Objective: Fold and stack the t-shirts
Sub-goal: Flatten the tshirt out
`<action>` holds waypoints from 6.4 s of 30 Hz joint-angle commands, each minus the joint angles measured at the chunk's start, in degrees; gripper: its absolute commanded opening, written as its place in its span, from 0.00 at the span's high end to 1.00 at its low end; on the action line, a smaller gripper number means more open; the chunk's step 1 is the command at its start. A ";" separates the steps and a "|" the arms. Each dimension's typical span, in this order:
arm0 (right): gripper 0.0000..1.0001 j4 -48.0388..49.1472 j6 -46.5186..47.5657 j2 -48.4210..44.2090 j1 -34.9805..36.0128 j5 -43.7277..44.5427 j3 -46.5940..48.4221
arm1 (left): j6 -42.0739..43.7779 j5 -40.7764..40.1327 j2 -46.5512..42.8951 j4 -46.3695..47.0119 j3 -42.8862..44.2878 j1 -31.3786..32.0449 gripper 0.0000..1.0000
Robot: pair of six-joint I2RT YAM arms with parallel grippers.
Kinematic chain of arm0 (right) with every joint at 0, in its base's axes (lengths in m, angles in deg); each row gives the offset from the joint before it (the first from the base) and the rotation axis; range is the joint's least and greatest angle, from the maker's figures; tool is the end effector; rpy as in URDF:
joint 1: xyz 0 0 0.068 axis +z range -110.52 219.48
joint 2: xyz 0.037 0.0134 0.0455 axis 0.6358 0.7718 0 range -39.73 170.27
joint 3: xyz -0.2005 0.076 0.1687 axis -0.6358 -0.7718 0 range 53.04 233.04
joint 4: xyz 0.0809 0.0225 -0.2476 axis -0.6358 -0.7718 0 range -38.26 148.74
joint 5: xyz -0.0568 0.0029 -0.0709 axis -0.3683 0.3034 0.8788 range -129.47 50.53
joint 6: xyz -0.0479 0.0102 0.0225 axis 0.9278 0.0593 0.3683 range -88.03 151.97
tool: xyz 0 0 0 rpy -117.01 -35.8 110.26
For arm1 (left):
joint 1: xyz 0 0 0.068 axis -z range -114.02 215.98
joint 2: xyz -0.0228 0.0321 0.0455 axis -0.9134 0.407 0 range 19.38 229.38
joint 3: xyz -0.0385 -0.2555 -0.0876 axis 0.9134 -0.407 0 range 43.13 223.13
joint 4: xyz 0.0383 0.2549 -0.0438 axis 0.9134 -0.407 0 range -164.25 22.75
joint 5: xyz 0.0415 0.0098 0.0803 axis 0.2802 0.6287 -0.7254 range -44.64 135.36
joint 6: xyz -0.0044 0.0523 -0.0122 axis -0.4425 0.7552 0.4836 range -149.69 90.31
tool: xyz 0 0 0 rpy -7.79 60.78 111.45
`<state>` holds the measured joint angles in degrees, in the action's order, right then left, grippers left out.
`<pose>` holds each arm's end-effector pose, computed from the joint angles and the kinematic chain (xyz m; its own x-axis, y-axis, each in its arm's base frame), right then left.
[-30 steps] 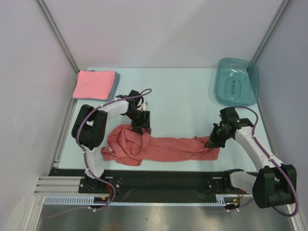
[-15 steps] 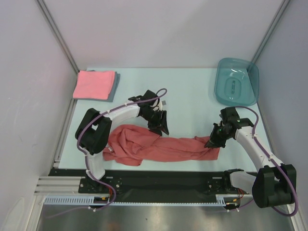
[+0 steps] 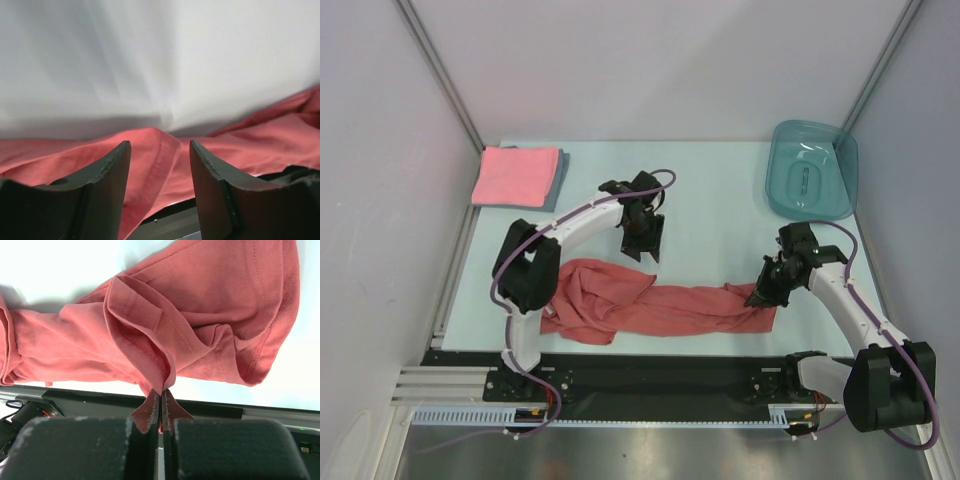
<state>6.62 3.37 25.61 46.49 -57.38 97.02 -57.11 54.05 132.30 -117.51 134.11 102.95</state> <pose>0.1878 0.0341 0.2168 -0.9326 0.3442 -0.1087 0.2772 0.8758 0.3950 0.3210 -0.2484 0.2168 -0.9660 0.1572 -0.2051 0.2100 0.9401 -0.2686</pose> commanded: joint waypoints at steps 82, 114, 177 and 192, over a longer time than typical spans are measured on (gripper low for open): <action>1.00 1.76 2.50 -3.73 -0.59 -6.61 -0.74 | -25.32 -17.74 20.23 -33.76 22.75 8.73 0.60; 1.00 -8.87 0.39 5.13 -5.94 -6.34 39.45 | -8.45 -10.19 -35.48 -10.56 18.42 -14.28 1.00; 1.00 57.31 -7.88 46.35 -5.51 -4.32 39.14 | 6.41 5.02 9.65 42.89 21.99 -32.92 1.00; 1.00 51.59 -3.83 37.60 -7.45 -9.42 54.62 | 1.84 7.92 -6.03 46.66 31.71 -33.72 1.00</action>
<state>56.10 -3.16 72.17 38.57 -64.81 147.60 -55.05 60.83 139.43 -76.86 163.58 69.23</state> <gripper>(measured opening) 0.019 0.010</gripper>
